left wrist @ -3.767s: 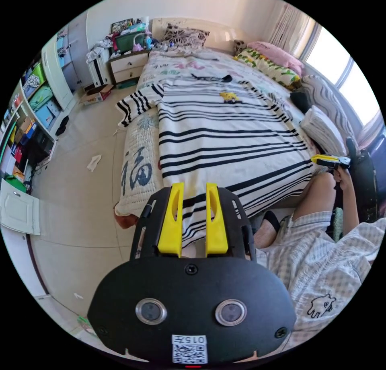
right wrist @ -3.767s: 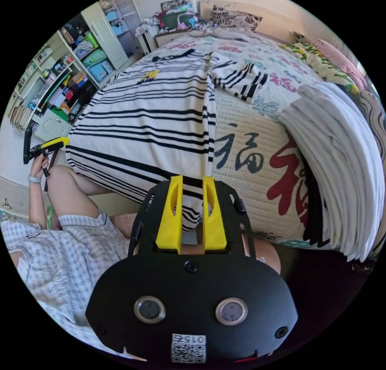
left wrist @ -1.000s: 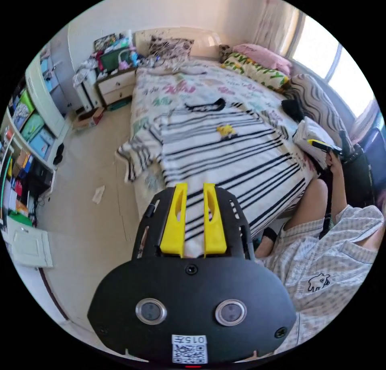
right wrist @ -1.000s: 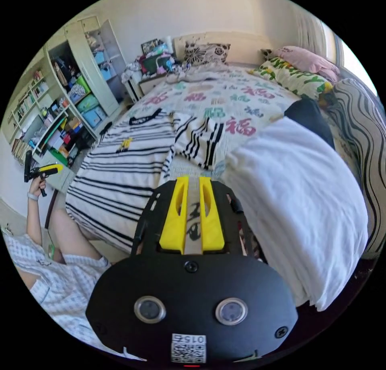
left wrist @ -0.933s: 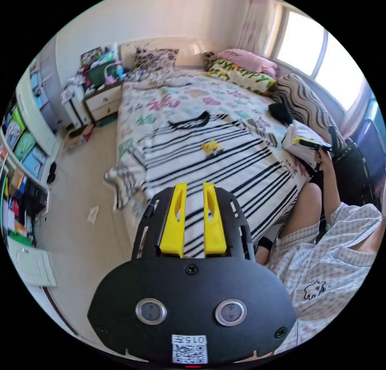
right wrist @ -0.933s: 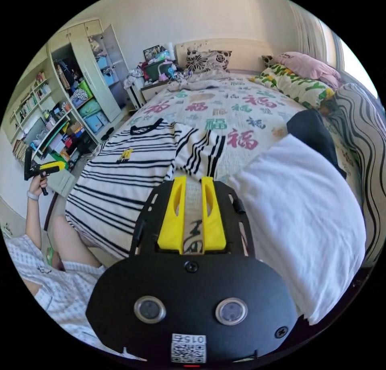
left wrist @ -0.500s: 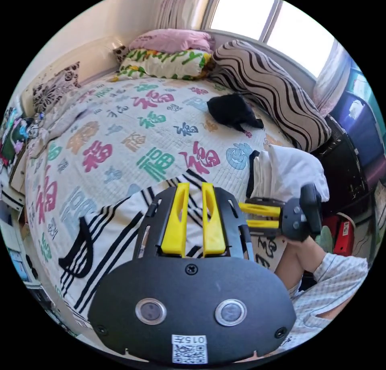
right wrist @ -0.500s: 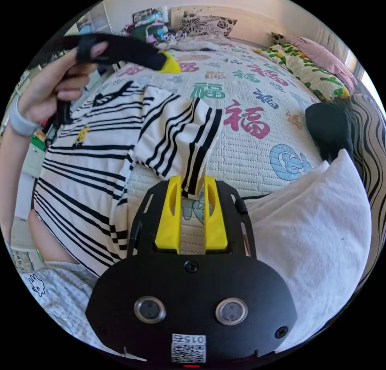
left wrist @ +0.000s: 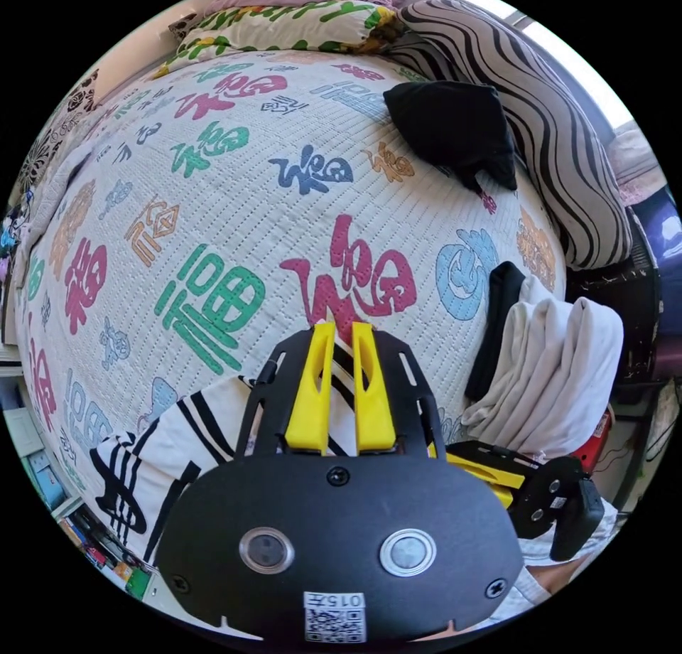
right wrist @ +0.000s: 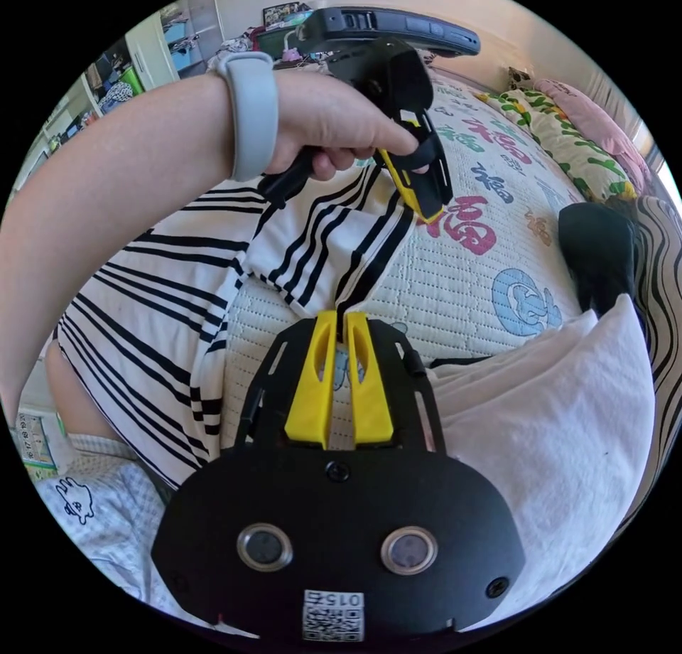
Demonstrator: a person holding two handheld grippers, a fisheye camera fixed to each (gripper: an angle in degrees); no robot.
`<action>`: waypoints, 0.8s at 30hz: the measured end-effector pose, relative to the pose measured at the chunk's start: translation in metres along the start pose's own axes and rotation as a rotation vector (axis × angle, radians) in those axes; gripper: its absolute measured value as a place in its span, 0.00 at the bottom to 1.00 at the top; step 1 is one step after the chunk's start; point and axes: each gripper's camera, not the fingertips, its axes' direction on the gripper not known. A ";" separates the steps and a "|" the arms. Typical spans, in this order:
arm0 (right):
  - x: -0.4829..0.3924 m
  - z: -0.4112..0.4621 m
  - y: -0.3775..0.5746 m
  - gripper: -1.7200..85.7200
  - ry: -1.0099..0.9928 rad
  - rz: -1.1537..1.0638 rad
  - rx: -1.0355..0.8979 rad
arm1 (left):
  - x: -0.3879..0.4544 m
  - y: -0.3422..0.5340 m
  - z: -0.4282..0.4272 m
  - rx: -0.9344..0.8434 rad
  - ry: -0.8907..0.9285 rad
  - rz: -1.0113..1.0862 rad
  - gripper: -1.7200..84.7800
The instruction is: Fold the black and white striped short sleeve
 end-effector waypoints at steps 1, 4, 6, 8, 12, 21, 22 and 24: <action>0.000 -0.001 0.000 0.04 -0.002 0.004 0.005 | -0.002 0.000 0.000 0.009 0.015 -0.001 0.03; 0.004 -0.009 0.002 0.03 -0.010 0.021 0.034 | -0.007 0.004 -0.007 0.072 -0.003 0.003 0.01; 0.008 -0.020 0.007 0.03 -0.043 0.034 0.086 | -0.015 0.013 -0.025 0.129 0.011 0.007 0.01; 0.008 -0.031 0.010 0.03 -0.058 0.012 0.149 | -0.023 0.026 -0.049 0.205 0.015 0.010 0.01; 0.002 -0.055 0.015 0.03 -0.085 -0.041 0.306 | -0.048 0.084 -0.116 0.423 0.020 0.005 0.01; 0.015 -0.022 0.005 0.05 -0.104 0.077 0.112 | -0.037 0.083 -0.065 0.224 0.014 0.070 0.09; 0.015 -0.021 0.004 0.05 -0.097 0.078 0.111 | -0.030 0.076 -0.056 0.203 0.005 0.089 0.09; 0.014 -0.021 0.002 0.07 -0.076 0.069 0.103 | -0.007 0.048 -0.018 0.115 -0.020 0.138 0.10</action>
